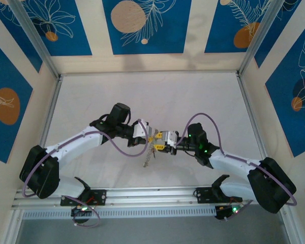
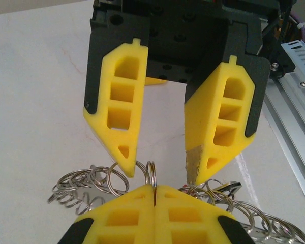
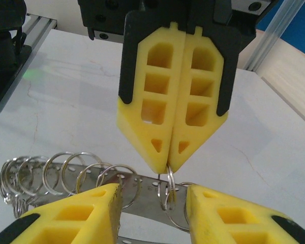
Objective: Put the keys on the keyring
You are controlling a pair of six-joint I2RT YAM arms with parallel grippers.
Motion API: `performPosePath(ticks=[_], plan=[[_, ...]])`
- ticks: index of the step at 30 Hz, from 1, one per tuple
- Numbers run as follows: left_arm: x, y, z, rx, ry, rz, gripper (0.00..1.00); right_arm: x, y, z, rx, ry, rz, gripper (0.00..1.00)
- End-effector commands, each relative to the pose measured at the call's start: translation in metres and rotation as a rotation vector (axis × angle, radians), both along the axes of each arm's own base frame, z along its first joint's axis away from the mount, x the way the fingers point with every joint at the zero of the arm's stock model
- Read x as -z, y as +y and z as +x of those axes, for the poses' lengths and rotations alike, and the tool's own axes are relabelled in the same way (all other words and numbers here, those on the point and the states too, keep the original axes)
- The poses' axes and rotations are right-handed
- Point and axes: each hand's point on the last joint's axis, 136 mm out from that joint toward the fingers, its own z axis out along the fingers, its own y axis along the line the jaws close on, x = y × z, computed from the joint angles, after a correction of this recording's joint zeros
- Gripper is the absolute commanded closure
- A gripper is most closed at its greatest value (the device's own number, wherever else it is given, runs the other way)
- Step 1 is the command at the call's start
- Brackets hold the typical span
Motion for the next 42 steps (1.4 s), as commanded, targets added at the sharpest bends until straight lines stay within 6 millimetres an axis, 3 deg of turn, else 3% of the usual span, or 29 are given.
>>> performPosePath(ticks=[1, 10, 16, 18, 20, 23, 28, 33, 38, 42], plan=[[-0.015, -0.008, 0.0, 0.039, -0.024, -0.065, 1.0, 0.003, 0.004, 0.001, -0.005, 0.036, -0.014, 0.61], [-0.014, -0.008, -0.002, 0.043, -0.03, -0.06, 1.0, 0.0, 0.012, 0.01, 0.009, 0.054, -0.001, 0.76], [-0.01, -0.004, 0.0, 0.02, -0.034, -0.017, 1.0, -0.008, 0.013, 0.012, 0.013, 0.042, 0.021, 0.99], [-0.007, 0.003, 0.006, -0.028, -0.037, 0.036, 0.98, -0.01, 0.011, 0.011, 0.011, 0.03, 0.017, 1.0], [-0.006, 0.011, 0.008, -0.06, -0.037, 0.085, 0.86, -0.01, 0.008, 0.008, 0.004, 0.002, -0.008, 1.0], [-0.018, 0.024, 0.0, -0.07, -0.036, 0.101, 0.72, -0.009, 0.006, 0.0, -0.038, -0.066, -0.068, 1.0], [-0.03, 0.042, -0.012, -0.112, -0.082, 0.079, 0.6, -0.019, 0.008, -0.004, -0.078, -0.219, -0.194, 1.0], [-0.025, 0.042, -0.015, -0.136, -0.081, 0.023, 0.6, -0.031, 0.012, -0.003, -0.111, -0.339, -0.26, 1.0], [-0.028, 0.033, -0.012, -0.14, -0.117, -0.075, 0.65, -0.058, 0.02, -0.008, -0.149, -0.29, -0.119, 1.0], [-0.031, 0.032, -0.009, -0.152, -0.148, -0.088, 0.71, -0.067, 0.024, -0.007, -0.163, -0.231, -0.016, 1.0]])
